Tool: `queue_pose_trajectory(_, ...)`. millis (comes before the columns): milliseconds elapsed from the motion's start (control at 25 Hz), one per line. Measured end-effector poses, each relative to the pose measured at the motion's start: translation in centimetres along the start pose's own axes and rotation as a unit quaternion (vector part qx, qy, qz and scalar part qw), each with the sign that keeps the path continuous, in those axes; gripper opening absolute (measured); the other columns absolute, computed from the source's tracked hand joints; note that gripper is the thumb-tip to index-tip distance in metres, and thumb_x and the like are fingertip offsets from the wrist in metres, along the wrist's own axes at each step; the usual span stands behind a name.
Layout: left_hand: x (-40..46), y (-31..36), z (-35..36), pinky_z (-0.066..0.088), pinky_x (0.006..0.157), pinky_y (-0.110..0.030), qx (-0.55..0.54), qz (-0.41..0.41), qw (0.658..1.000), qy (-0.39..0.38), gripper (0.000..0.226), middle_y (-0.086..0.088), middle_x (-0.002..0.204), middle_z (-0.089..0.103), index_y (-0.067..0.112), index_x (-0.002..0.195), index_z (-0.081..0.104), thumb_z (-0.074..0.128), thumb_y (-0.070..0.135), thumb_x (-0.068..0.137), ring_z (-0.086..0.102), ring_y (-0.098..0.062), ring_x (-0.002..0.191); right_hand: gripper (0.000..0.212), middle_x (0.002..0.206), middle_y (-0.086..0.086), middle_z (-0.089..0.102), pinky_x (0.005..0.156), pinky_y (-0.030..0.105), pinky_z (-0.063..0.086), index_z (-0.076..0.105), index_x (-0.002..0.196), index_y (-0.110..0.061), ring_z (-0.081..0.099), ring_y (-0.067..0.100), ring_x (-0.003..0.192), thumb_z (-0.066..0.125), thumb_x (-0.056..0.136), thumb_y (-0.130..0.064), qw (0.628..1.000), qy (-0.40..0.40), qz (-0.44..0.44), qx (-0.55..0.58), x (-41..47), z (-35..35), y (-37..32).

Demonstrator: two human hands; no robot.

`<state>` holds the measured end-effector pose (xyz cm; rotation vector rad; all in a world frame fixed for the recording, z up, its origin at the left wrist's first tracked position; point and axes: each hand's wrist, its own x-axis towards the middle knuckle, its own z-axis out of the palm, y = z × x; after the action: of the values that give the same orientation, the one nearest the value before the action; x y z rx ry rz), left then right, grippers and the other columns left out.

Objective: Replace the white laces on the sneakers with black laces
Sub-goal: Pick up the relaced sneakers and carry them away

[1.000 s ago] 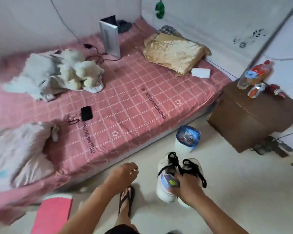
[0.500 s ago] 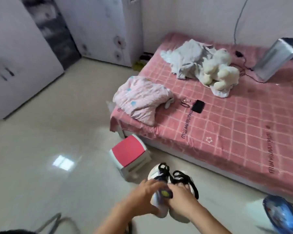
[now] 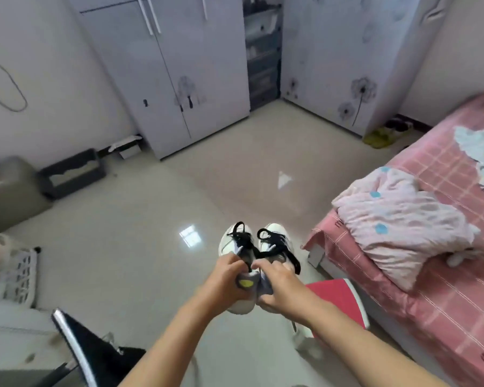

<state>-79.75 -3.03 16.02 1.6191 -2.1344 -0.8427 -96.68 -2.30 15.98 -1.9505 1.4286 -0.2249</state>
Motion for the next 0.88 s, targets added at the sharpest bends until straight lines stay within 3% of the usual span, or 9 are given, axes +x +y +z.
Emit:
queue_pose_trajectory(120,5.9,-1.0,-3.9,0.028,0.059,-0.008,-0.007,-0.029,0.999,0.024,0.034,-0.002,0.088,0.043,0.000,0.091,0.064,0.081,0.014,0.064,0.042,-0.017,0.079,0.058,0.104,0.001,0.036,0.097,0.035,0.036,0.043,0.131,-0.034,0.033,0.024,0.112,0.067,0.078,-0.029,0.998,0.003,-0.004,-0.057,7.2,-3.7,-1.7)
queue_pose_trajectory(360,19.7,-2.6,-7.4,0.034,0.061,-0.013,-0.044,-0.068,0.997,0.002,0.032,0.006,0.080,0.046,0.004,0.091,0.063,0.080,0.011,0.065,0.045,-0.012,0.077,0.071,0.119,0.007,0.042,0.098,0.044,0.037,0.028,0.138,-0.031,0.033,0.028,0.119,0.064,0.079,-0.043,0.985,0.010,0.003,-0.175,21.0,-8.9,0.5)
queue_pose_trajectory(520,31.9,-4.8,-9.3,0.039,0.078,-0.019,-0.087,-0.057,0.995,0.011,0.024,0.004,0.094,0.053,0.008,0.102,0.061,0.070,0.008,0.080,0.051,-0.015,0.090,0.067,0.110,0.003,0.044,0.093,0.038,0.039,0.035,0.131,-0.036,0.036,0.026,0.115,0.065,0.073,-0.050,0.992,0.023,0.039,-0.114,31.7,-13.9,5.0)
queue_pose_trajectory(680,41.2,-7.3,-13.1,0.040,0.079,-0.021,-0.050,-0.044,0.997,-0.041,0.012,0.009,0.091,0.049,0.014,0.100,0.060,0.060,0.022,0.091,0.050,-0.011,0.088,0.068,0.102,0.000,0.040,0.093,0.033,0.039,0.043,0.125,-0.031,0.036,0.024,0.115,0.070,0.069,-0.058,0.993,0.035,0.096,-0.050,39.5,-19.6,8.7)
queue_pose_trajectory(760,44.1,-9.9,-16.2,0.043,0.071,-0.017,-0.037,-0.108,0.992,-0.062,0.011,0.011,0.087,0.056,0.019,0.094,0.061,0.057,0.030,0.092,0.053,-0.005,0.081,0.063,0.100,-0.003,0.039,0.091,0.031,0.038,0.045,0.121,-0.033,0.037,0.024,0.114,0.070,0.069,-0.058,0.991,0.041,0.125,-0.033,43.2,-21.9,10.4)
queue_pose_trajectory(880,48.3,-15.2,-21.0,0.044,0.067,-0.009,-0.070,-0.217,0.974,0.003,0.013,0.011,0.092,0.066,0.023,0.093,0.063,0.059,0.036,0.091,0.060,0.003,0.085,0.059,0.104,-0.003,0.044,0.086,0.031,0.038,0.045,0.119,-0.035,0.037,0.022,0.108,0.068,0.070,-0.059,0.986,0.041,0.163,-0.019,49.8,-24.4,12.9)
